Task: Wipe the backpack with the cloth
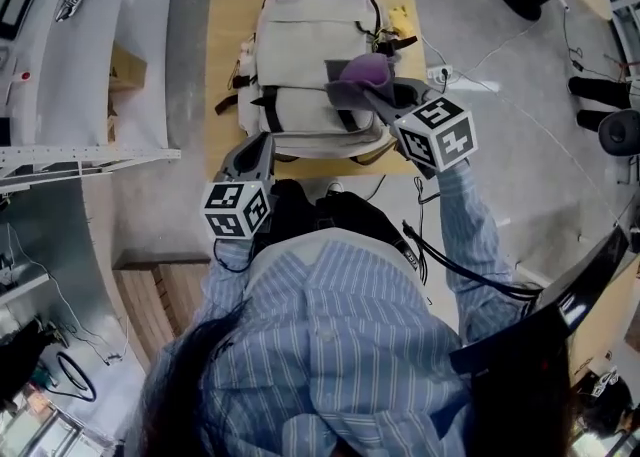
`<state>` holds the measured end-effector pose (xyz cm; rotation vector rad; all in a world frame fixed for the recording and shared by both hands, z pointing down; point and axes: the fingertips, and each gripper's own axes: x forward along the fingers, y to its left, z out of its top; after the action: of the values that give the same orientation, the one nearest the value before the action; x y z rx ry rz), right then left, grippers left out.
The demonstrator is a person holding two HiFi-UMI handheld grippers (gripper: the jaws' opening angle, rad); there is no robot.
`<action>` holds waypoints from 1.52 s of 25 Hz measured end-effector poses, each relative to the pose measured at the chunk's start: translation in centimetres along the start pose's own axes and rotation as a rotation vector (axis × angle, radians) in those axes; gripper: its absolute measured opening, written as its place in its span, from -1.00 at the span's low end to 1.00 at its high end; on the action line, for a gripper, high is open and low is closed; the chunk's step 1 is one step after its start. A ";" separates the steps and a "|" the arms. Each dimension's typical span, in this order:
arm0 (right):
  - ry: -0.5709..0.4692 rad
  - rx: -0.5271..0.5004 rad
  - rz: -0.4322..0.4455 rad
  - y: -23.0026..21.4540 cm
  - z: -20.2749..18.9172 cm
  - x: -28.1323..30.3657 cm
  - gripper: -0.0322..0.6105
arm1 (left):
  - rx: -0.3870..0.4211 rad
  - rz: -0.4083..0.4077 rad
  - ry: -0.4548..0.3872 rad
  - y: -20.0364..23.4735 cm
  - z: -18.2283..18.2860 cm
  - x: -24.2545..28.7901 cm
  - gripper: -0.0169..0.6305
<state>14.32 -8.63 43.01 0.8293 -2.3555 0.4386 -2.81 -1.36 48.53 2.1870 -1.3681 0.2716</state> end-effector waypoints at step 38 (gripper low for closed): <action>0.220 0.053 -0.081 -0.9 -0.5 12.3 -0.77 | 0.004 -0.080 0.027 10.8 3.6 1.2 -0.91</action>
<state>7.46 -14.69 51.26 0.8524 -2.1089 0.5322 -12.14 -7.93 49.66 2.2275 -1.2633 0.2730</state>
